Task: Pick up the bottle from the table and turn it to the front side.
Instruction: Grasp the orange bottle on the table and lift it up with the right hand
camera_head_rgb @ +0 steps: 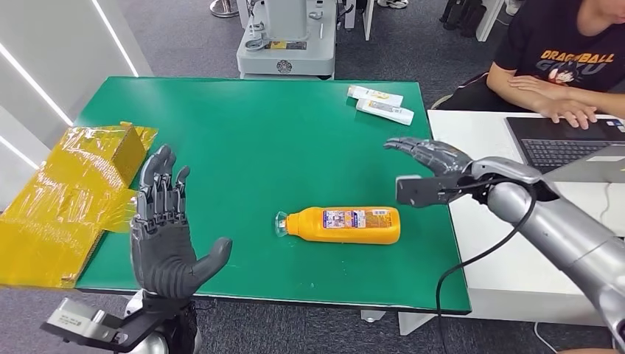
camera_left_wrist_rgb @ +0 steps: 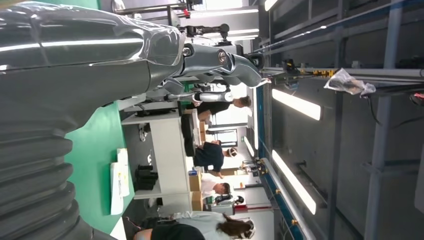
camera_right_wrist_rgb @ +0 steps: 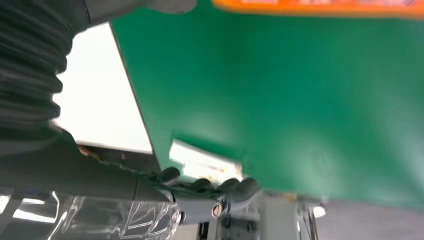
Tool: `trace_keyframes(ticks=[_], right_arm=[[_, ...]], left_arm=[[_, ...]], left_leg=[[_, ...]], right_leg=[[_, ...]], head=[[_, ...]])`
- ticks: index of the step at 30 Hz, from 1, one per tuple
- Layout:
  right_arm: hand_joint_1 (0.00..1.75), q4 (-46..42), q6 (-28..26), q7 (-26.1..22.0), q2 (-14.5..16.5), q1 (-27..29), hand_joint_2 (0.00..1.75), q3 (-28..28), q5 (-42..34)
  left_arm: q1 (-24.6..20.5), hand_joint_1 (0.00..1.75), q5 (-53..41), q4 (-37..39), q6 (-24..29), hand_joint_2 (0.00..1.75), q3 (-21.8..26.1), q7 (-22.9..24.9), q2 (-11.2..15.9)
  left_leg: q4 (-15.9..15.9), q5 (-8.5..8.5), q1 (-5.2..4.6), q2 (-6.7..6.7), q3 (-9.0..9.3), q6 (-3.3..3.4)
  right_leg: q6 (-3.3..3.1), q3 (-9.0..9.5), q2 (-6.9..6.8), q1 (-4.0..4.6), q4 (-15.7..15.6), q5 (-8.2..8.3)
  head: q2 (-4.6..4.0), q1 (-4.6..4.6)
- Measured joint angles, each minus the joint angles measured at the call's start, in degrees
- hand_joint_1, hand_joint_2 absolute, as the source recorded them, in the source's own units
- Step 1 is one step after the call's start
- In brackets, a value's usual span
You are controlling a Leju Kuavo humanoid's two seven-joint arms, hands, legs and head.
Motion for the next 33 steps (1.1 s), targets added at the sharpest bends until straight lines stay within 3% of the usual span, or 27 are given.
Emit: trace_keyframes(ticks=[10, 33], right_arm=[[0.0, 5.8, -1.3, -2.0, 2.0, 5.9, 1.75, -0.4, 2.3], [0.0, 8.7, -2.4, -2.3, 3.0, 8.5, 1.75, -1.8, 3.2]], left_arm=[[-0.9, 0.0, 0.0, 1.3, 0.0, 1.75, 0.0, 0.2, 0.0], [-0.9, 0.0, -0.4, 2.0, -0.6, 1.75, 0.0, 0.4, -0.1]], left_leg=[[0.0, 0.0, 0.0, 0.0, 0.0, 0.0], [0.0, 0.0, 0.0, 0.01, 0.0, 0.0]], right_leg=[[0.0, -0.02, 0.01, 0.0, 0.0, 0.0], [0.0, -0.02, 0.02, 0.0, 0.0, 0.0]], head=[[0.0, 0.0], [0.0, 0.0]])
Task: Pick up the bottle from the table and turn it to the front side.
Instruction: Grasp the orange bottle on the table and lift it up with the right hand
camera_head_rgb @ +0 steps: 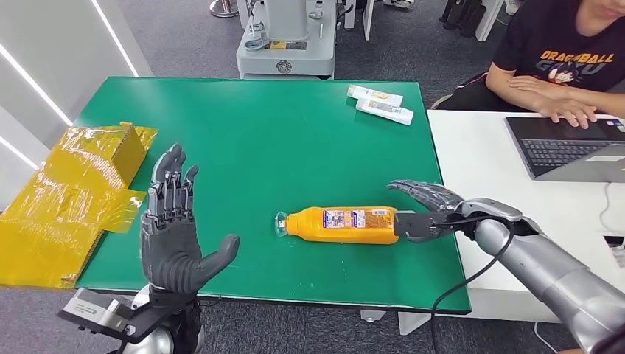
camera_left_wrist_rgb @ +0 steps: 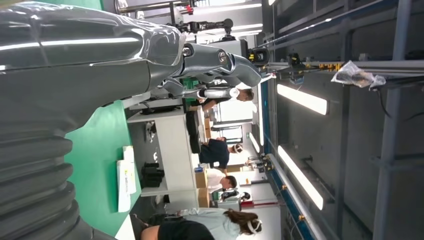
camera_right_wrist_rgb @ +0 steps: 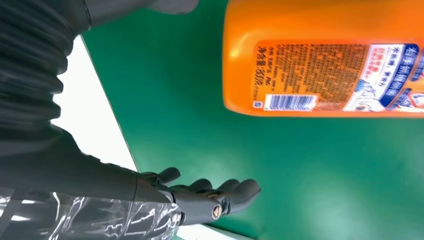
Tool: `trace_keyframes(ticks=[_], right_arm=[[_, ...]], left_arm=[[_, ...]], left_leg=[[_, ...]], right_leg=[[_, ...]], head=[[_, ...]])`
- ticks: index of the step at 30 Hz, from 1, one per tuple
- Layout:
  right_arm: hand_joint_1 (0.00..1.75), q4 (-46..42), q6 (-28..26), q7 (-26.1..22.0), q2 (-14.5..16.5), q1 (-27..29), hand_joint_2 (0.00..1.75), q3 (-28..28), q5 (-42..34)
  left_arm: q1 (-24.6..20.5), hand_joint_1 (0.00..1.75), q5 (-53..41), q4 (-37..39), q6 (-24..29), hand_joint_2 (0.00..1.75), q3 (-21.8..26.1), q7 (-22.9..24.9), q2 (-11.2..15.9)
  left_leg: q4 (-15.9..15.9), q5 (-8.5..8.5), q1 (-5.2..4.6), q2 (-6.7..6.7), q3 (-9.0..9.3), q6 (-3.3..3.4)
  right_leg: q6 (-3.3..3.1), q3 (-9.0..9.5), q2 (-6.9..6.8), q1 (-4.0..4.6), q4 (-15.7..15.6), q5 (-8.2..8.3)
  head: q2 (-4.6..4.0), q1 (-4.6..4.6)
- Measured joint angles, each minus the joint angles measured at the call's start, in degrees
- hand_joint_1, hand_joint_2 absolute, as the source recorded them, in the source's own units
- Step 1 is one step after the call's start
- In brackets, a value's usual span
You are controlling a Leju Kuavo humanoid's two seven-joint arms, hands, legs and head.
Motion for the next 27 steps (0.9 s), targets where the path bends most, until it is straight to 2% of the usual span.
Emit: trace_keyframes(ticks=[4, 7, 15, 19, 22, 27], right_arm=[[0.0, -0.6, 0.1, 0.5, 0.6, -0.7, 1.75, -1.3, 1.5], [0.0, -0.3, 1.0, 0.0, 3.0, -3.2, 1.75, -1.8, 2.5], [0.0, 1.6, 1.1, 0.0, 14.1, -7.8, 1.75, -1.9, 2.9], [0.0, 2.4, 1.0, 0.0, 18.2, -8.4, 1.75, -1.9, 2.5], [0.0, 2.8, 1.3, 0.5, 19.8, -8.4, 1.75, -1.9, 1.8], [0.0, 4.3, 3.0, 1.0, 20.6, -7.3, 1.75, -1.6, 1.7]], left_arm=[[-0.3, 0.0, -0.1, 0.3, -0.7, 1.75, 0.0, 0.0, -0.3], [-0.9, 0.0, -0.1, 0.6, -0.7, 1.75, 0.0, 0.0, -0.7], [-2.5, 0.0, -0.1, 1.2, -0.6, 1.75, -0.4, -0.1, -1.1], [-3.0, 0.0, 0.0, 1.2, -0.6, 1.75, -0.7, 0.1, -1.3], [-3.1, 0.0, 0.1, 1.2, -0.6, 1.75, -1.0, 0.4, -1.3], [-3.3, 0.0, 0.4, 1.2, -0.7, 1.75, -1.1, 0.4, -1.4]], left_leg=[[0.0, 0.0, -0.01, 0.04, -0.03, 0.0], [0.0, 0.01, 0.0, 0.12, 0.02, -0.01], [0.0, 0.08, 0.07, 0.15, 0.11, -0.11], [0.0, 0.1, 0.07, 0.07, 0.09, -0.15], [0.0, 0.09, 0.05, 0.08, 0.08, -0.14], [0.0, 0.09, 0.03, 0.06, 0.05, -0.13]], right_leg=[[0.0, 0.0, 0.03, -0.01, 0.0, 0.01], [-0.01, 0.0, 0.12, 0.0, 0.0, 0.01], [-0.03, -0.01, 0.19, 0.04, 0.1, 0.01], [-0.05, -0.01, 0.11, 0.07, 0.1, -0.01], [-0.04, -0.01, 0.12, 0.05, 0.0, -0.01], [-0.02, 0.01, 0.1, 0.03, 0.0, 0.01]], head=[[0.0, -0.01], [0.0, -0.01], [0.0, -0.02], [0.0, -0.02], [0.0, -0.01], [0.0, 0.0]])
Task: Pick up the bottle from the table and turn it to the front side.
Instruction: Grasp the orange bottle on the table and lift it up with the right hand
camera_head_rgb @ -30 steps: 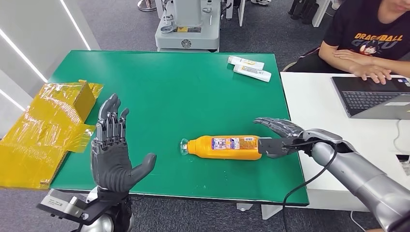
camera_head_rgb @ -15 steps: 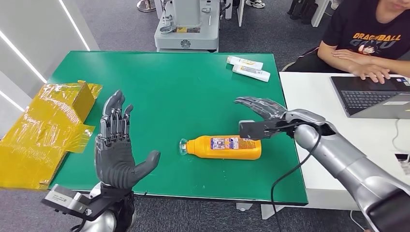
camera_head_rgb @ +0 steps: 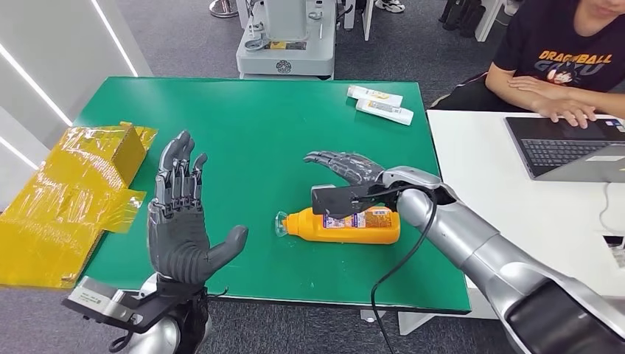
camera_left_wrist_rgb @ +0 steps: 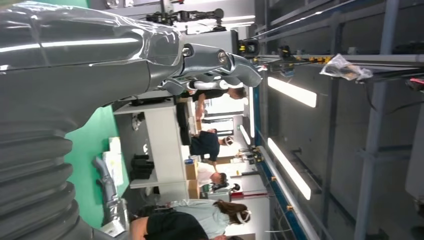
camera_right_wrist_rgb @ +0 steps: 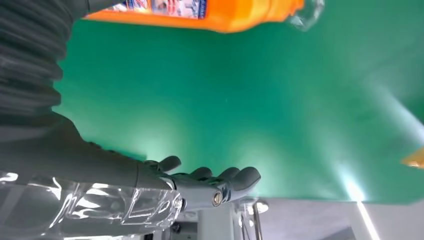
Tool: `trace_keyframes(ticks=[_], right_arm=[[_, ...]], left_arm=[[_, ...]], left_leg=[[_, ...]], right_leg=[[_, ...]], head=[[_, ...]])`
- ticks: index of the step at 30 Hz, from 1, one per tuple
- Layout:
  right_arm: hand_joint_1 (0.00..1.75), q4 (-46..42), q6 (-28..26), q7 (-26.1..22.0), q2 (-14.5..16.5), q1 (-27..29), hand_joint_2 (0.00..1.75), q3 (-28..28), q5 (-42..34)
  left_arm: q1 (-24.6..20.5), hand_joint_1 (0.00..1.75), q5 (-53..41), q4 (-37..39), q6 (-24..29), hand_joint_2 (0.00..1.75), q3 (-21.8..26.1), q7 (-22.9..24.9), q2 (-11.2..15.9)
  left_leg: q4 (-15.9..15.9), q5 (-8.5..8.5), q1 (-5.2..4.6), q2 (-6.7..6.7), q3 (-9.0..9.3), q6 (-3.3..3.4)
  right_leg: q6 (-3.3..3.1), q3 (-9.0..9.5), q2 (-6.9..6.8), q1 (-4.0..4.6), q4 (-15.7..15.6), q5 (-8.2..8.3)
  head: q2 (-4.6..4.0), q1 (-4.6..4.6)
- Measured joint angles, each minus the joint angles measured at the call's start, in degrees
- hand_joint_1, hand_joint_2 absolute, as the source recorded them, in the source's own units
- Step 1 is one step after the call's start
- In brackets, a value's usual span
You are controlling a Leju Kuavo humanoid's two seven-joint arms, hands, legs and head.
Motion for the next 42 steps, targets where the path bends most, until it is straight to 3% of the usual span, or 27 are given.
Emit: trace_keyframes(ticks=[7, 22, 42], right_arm=[[0.0, 3.2, 0.2, 0.3, -0.4, 2.2, 1.75, 0.9, 0.3], [0.0, 4.6, -1.5, -0.4, -5.6, 6.2, 1.75, 0.8, 0.2], [0.0, 5.4, -1.0, -2.9, -6.2, 6.2, 1.75, -0.3, -1.2]], left_arm=[[0.0, 0.0, 0.2, 0.0, -0.6, 1.75, 0.0, 0.1, 0.0], [-0.2, 0.0, 0.4, 0.2, 1.5, 1.75, 0.0, 0.1, 0.3], [1.4, 0.0, 1.7, 1.0, 4.4, 1.75, 0.0, -1.1, 1.6]], left_leg=[[0.0, -0.01, 0.0, 0.0, 0.03, 0.0], [0.0, -0.03, 0.0, 0.02, 0.01, 0.03], [0.0, -0.03, 0.0, 0.0, -0.02, 0.03]], right_leg=[[0.0, -0.02, 0.02, 0.0, 0.0, 0.0], [0.0, -0.02, 0.04, 0.0, 0.0, 0.01], [0.0, -0.02, 0.02, 0.0, 0.0, 0.0]], head=[[0.0, -0.01], [0.0, -0.01], [0.0, 0.0]])
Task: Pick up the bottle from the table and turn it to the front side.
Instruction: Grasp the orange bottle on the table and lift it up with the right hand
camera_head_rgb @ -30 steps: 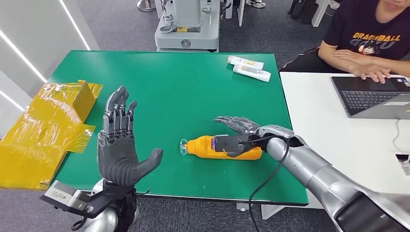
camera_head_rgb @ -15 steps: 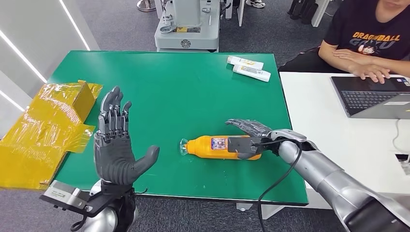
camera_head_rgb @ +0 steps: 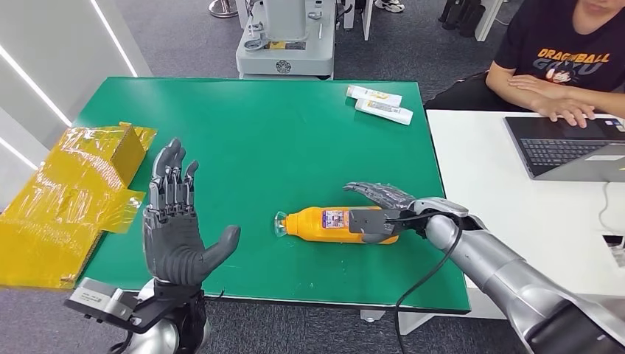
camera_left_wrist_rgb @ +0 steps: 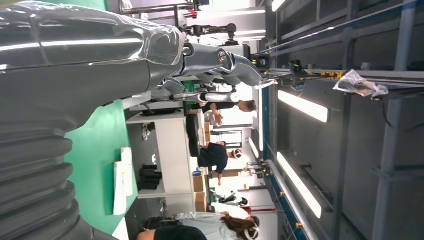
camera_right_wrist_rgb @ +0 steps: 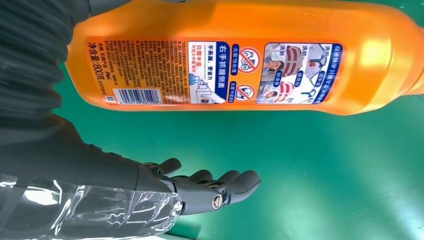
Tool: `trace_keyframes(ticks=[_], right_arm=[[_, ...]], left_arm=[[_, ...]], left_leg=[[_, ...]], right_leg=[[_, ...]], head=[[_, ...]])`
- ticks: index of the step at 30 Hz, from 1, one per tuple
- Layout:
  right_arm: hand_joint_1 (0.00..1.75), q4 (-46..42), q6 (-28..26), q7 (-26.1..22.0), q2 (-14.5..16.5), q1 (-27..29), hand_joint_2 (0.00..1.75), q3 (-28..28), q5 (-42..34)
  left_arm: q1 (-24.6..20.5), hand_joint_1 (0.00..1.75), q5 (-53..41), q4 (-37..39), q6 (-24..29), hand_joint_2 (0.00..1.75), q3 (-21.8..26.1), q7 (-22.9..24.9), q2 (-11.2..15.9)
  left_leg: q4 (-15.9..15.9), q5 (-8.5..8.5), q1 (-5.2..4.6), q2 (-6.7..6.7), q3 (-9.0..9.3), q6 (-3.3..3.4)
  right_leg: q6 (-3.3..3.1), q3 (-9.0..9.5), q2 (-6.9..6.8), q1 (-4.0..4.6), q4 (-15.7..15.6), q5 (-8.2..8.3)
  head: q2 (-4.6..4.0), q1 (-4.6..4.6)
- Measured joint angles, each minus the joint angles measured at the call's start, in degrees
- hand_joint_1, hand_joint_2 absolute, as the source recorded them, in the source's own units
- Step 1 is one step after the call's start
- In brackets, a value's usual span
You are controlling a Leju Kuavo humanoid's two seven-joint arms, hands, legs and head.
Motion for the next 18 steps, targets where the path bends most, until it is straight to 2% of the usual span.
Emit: trace_keyframes(ticks=[11, 18], right_arm=[[0.0, 2.9, 2.2, -0.3, 0.4, -0.3, 1.75, 0.8, -0.6], [0.0, 4.2, 1.8, -0.3, 0.2, 0.6, 1.75, 1.7, -1.0]], left_arm=[[1.3, 0.0, 0.7, 0.0, 0.8, 1.75, 0.0, -0.1, 0.1], [1.3, 0.0, 1.3, 0.0, 0.1, 1.75, 0.0, 0.1, 0.1]], left_leg=[[0.0, 0.0, 0.0, -0.01, 0.0, 0.0], [0.0, 0.0, 0.0, -0.01, 0.01, 0.0]], right_leg=[[0.0, 0.0, -0.02, 0.0, 0.0, 0.0], [0.0, -0.01, -0.01, 0.0, 0.0, 0.0]], head=[[0.0, 0.0], [0.0, 0.0]])
